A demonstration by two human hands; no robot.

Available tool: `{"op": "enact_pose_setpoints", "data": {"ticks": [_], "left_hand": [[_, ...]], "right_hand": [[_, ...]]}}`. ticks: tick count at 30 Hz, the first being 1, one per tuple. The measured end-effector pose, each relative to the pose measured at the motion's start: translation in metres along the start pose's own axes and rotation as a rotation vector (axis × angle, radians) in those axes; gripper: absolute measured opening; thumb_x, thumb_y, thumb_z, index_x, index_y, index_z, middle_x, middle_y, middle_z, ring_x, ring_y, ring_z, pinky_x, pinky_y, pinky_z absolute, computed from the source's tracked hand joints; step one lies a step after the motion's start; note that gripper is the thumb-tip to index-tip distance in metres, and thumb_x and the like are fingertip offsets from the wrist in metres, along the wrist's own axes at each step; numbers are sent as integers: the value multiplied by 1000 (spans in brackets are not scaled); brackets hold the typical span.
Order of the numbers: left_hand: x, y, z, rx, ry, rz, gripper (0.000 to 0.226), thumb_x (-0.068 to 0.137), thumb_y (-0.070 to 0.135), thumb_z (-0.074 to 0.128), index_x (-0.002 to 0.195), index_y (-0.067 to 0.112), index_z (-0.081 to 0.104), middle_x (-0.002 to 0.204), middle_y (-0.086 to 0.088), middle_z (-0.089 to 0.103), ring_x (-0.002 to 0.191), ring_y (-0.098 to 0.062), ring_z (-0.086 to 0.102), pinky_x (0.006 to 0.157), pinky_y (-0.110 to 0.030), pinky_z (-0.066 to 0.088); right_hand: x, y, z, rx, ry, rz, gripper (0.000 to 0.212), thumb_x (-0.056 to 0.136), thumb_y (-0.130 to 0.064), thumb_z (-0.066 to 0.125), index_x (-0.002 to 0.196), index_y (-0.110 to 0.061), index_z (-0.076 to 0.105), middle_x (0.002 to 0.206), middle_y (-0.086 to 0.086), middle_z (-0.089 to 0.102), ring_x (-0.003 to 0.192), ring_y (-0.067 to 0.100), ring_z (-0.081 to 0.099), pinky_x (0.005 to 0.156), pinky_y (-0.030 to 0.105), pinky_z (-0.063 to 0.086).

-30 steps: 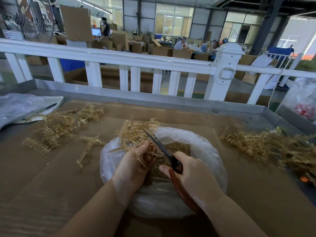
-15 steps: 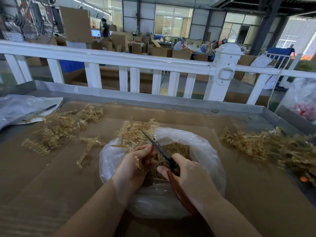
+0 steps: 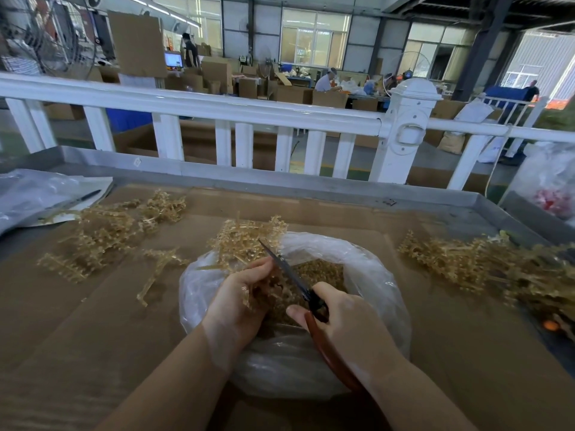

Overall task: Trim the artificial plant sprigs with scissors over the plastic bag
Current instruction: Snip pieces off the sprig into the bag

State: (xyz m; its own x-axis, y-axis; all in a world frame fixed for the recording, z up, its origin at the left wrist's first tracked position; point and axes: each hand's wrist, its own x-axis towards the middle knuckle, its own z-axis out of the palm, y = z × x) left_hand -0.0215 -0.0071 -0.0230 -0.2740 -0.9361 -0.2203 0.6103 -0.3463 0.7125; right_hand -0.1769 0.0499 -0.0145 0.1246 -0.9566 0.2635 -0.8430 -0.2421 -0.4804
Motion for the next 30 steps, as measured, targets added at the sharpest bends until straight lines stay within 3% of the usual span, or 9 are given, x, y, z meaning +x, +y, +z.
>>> {"op": "enact_pose_setpoints", "data": {"ticks": [6, 10, 13, 21, 27, 30], "left_hand": [[1, 1, 2, 46, 15, -26, 51, 69, 11, 64, 119, -1, 57, 103, -21, 64, 90, -31, 63, 75, -39, 50], [4, -2, 0, 101, 14, -20, 32, 66, 10, 65, 96, 0, 61, 84, -15, 67, 72, -25, 67, 67, -34, 52], [5, -2, -1, 117, 1, -36, 24, 67, 11, 65, 89, 3, 63, 83, -14, 66, 72, -25, 66, 70, -35, 51], [3, -1, -3, 105, -56, -56, 23, 68, 9, 63, 90, 2, 63, 82, -15, 68, 71, -26, 68, 68, -36, 50], [0, -5, -3, 5, -19, 99, 38, 71, 3, 59, 109, 0, 60, 91, -15, 67, 83, -28, 67, 72, -37, 53], [-1, -8, -4, -31, 13, 175, 44, 68, 4, 61, 112, 7, 60, 85, -9, 71, 78, -22, 70, 62, -31, 55]], "right_hand": [[-2, 0, -1, -33, 31, -15, 38, 84, -67, 46, 78, -29, 46, 64, -11, 53, 61, 2, 53, 52, 13, 36], [-2, -1, 2, -39, 58, -14, 38, 84, -67, 44, 75, -31, 41, 66, -10, 53, 63, 4, 53, 56, 15, 40], [0, -2, 5, -64, 56, -15, 38, 84, -68, 41, 81, -31, 43, 71, -10, 55, 67, 4, 53, 60, 15, 41], [1, -5, 3, -60, 38, -33, 34, 86, -66, 42, 81, -32, 40, 70, -11, 51, 63, 2, 48, 53, 13, 33], [0, -3, 2, -66, 14, -29, 38, 85, -67, 44, 87, -29, 49, 75, -9, 58, 69, 4, 56, 61, 15, 45], [0, -3, 1, -49, 1, -21, 40, 86, -66, 45, 92, -28, 52, 80, -9, 61, 74, 5, 58, 69, 21, 50]]}}
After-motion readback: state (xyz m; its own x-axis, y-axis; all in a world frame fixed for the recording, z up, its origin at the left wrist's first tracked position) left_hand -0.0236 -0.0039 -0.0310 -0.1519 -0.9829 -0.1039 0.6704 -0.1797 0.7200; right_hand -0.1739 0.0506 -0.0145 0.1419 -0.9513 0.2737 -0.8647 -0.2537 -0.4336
